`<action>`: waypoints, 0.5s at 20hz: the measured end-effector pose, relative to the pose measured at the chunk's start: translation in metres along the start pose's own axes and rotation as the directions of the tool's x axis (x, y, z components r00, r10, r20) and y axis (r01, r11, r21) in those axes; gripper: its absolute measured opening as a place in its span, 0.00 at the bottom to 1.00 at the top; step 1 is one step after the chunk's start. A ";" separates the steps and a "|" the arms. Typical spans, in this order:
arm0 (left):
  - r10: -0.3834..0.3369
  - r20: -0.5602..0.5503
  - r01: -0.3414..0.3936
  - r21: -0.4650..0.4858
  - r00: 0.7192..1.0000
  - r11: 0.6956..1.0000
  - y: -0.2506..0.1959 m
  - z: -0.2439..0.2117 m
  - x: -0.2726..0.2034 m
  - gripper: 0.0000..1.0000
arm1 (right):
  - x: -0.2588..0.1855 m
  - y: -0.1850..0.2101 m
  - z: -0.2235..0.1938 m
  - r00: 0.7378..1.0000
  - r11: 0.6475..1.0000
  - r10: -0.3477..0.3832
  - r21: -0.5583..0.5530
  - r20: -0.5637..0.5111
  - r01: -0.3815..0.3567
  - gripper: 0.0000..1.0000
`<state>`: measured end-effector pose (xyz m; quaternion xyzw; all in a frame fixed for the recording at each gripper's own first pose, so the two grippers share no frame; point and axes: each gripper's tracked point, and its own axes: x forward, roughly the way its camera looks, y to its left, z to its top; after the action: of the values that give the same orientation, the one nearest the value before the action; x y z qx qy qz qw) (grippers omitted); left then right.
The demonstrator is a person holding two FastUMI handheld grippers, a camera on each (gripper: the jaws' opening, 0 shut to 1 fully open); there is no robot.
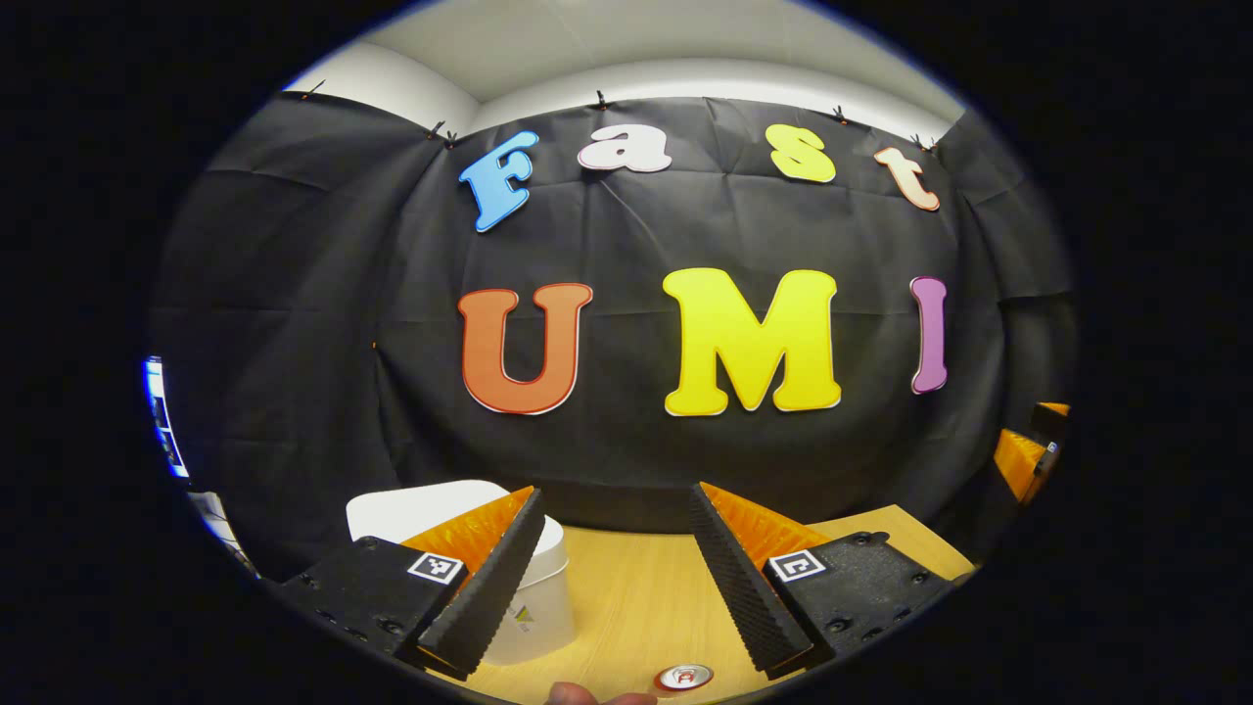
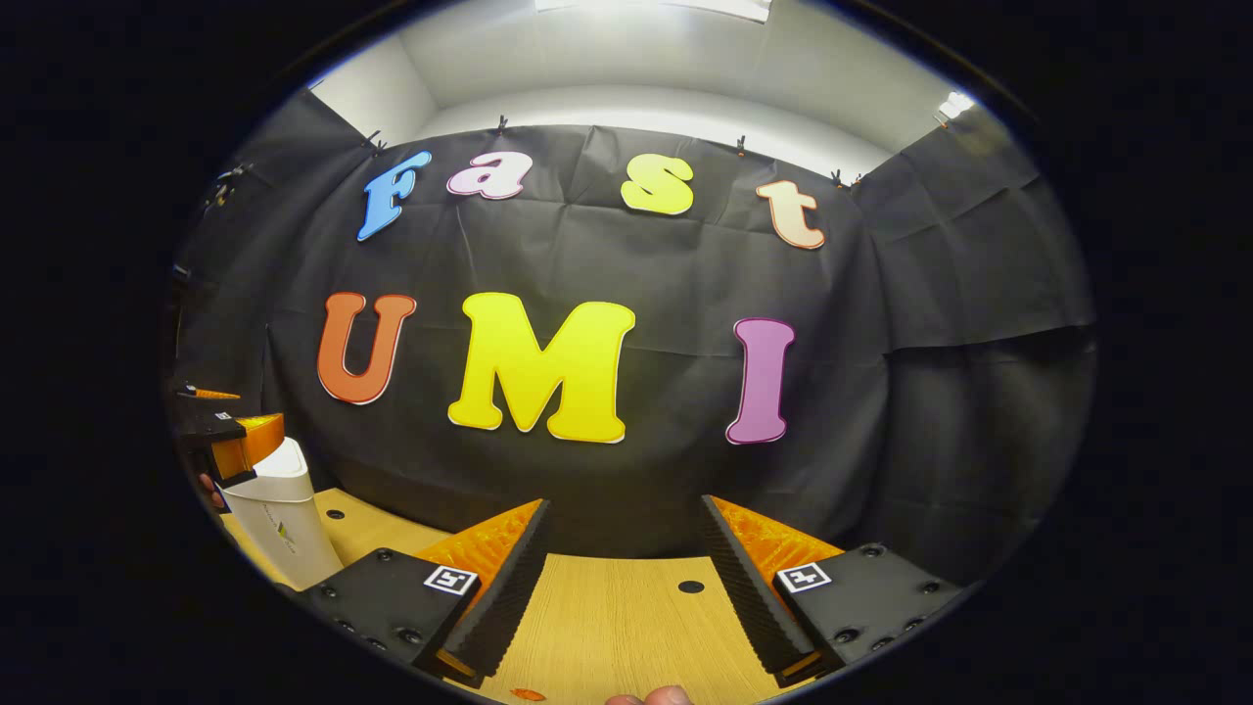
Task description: Press the lid of the desktop garbage bin to open it, pick up the crumpled paper on the desktop and throw it into the bin, then pick up the pop can on the desktop and drop it into the bin, and finally close the garbage bin lid.
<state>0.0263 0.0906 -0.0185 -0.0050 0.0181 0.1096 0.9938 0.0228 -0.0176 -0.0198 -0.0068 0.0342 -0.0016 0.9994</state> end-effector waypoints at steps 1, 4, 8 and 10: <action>0.013 -0.004 -0.013 0.001 1.000 1.000 0.007 0.000 0.003 0.97 | 0.002 -0.001 0.000 1.000 1.000 0.000 0.003 -0.004 0.000 0.94; 0.064 -0.022 -0.063 0.025 0.998 0.998 0.031 -0.006 0.013 0.97 | 0.004 -0.002 -0.007 1.000 1.000 0.002 -0.002 -0.024 -0.002 0.95; 0.126 -0.049 -0.124 0.034 0.991 0.992 0.059 -0.014 0.028 0.92 | 0.005 -0.003 -0.013 0.999 1.000 0.009 -0.013 -0.045 -0.010 0.95; 0.164 -0.087 -0.161 0.039 0.983 0.986 0.075 -0.027 0.033 0.89 | 0.005 -0.004 -0.012 0.999 1.000 0.012 -0.013 -0.051 -0.012 0.95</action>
<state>0.0416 0.1711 -0.0471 0.0072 0.0649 0.1896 0.9797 0.0270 -0.0216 -0.0323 -0.0131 0.0599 0.0044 0.9981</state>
